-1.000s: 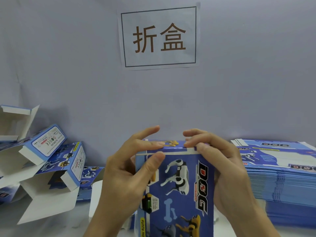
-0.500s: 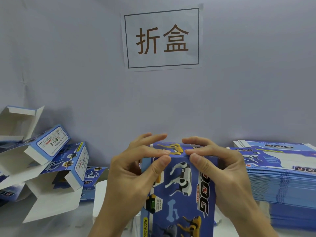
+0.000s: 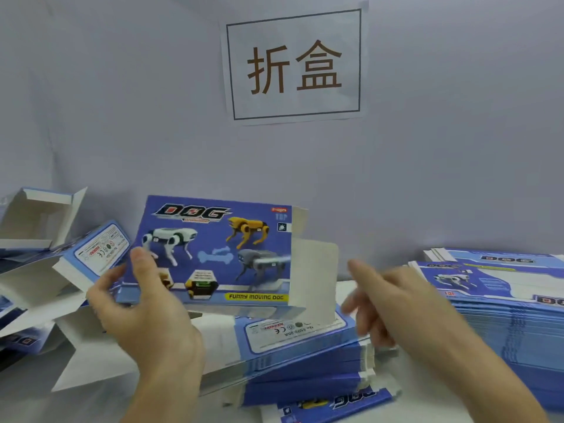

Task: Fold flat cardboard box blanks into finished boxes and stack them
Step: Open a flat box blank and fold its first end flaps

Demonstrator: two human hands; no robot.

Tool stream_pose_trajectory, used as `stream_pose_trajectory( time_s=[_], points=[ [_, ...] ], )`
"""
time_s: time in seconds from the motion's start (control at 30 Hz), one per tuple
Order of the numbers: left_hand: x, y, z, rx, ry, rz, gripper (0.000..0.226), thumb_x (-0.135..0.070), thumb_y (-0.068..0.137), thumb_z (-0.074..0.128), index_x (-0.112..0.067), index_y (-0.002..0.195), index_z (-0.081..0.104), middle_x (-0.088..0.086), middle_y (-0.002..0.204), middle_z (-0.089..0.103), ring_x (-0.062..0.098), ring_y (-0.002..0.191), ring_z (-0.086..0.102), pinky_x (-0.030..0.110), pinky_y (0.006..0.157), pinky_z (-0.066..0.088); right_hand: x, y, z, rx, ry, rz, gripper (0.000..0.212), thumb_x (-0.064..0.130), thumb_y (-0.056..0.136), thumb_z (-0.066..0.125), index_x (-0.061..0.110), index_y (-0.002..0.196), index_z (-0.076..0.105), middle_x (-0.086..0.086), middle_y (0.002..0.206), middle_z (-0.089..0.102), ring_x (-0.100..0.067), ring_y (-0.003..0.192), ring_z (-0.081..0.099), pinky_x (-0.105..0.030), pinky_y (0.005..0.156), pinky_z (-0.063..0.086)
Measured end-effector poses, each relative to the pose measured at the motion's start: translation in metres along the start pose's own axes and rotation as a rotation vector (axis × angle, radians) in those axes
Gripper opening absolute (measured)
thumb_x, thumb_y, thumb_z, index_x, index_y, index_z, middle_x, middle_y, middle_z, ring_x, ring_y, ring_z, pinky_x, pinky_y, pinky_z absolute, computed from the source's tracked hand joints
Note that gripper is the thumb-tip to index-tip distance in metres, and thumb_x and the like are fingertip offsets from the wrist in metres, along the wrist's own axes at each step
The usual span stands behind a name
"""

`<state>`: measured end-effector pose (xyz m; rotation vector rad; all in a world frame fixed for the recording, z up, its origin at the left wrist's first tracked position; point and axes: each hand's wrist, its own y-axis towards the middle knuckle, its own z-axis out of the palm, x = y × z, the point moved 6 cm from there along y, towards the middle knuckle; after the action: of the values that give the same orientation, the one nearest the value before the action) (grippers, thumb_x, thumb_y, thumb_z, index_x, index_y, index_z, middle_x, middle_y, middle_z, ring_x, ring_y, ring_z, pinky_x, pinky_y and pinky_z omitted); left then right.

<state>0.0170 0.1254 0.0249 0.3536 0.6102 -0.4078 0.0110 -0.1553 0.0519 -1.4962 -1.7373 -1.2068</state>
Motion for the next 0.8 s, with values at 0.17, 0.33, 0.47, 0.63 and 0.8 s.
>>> stream_pose_trajectory(
  time_s=[0.17, 0.33, 0.47, 0.63, 0.8],
  points=[
    [0.024, -0.022, 0.017, 0.164, 0.030, -0.222, 0.016, -0.053, 0.087, 0.067, -0.045, 0.094, 0.055, -0.012, 0.082, 0.074, 0.011, 0.079, 0.073, 0.033, 0.061, 0.058, -0.013, -0.005, 0.041, 0.259, 0.254, 0.269, 0.109, 0.084, 0.050, 0.055, 0.019, 0.138, 0.049, 0.000, 0.115, 0.069, -0.019, 0.092, 0.072, -0.035, 0.070, 0.063],
    [0.052, -0.072, 0.048, 0.671, 0.102, -0.575, 0.053, -0.051, 0.076, 0.070, -0.030, 0.124, 0.058, 0.005, 0.102, 0.077, 0.032, 0.087, 0.075, 0.050, 0.081, 0.060, -0.014, 0.009, 0.002, -0.281, 0.881, -0.087, 0.112, 0.063, 0.062, 0.076, 0.057, 0.151, 0.009, 0.006, 0.131, 0.061, -0.022, 0.110, 0.068, -0.048, 0.083, 0.059],
    [0.059, -0.100, 0.054, 1.028, 0.334, -0.667, 0.064, -0.059, 0.062, 0.084, -0.046, 0.119, 0.058, -0.006, 0.106, 0.076, 0.023, 0.096, 0.074, 0.054, 0.087, 0.059, -0.016, 0.005, -0.014, -0.372, 0.870, -0.171, 0.097, 0.065, 0.061, 0.080, 0.068, 0.140, 0.023, 0.004, 0.142, 0.052, -0.022, 0.114, 0.066, -0.046, 0.083, 0.058],
    [0.057, -0.083, 0.047, 1.036, 0.607, -0.561, 0.101, -0.080, 0.048, 0.076, -0.034, 0.134, 0.050, -0.006, 0.125, 0.067, 0.015, 0.112, 0.064, 0.044, 0.089, 0.058, -0.025, 0.009, -0.014, -0.415, 0.766, -0.215, 0.079, 0.050, 0.067, 0.072, 0.061, 0.137, 0.037, 0.002, 0.132, 0.060, -0.013, 0.099, 0.072, -0.036, 0.072, 0.061],
    [0.027, -0.041, 0.046, 0.870, 0.386, -0.272, 0.081, -0.074, 0.061, 0.078, -0.045, 0.131, 0.050, -0.015, 0.122, 0.067, 0.005, 0.103, 0.069, 0.043, 0.091, 0.052, -0.019, 0.009, 0.002, -0.105, 0.479, -0.279, 0.094, 0.048, 0.063, 0.084, 0.070, 0.137, 0.031, 0.016, 0.126, 0.055, 0.000, 0.094, 0.071, -0.028, 0.076, 0.059]
  ],
)
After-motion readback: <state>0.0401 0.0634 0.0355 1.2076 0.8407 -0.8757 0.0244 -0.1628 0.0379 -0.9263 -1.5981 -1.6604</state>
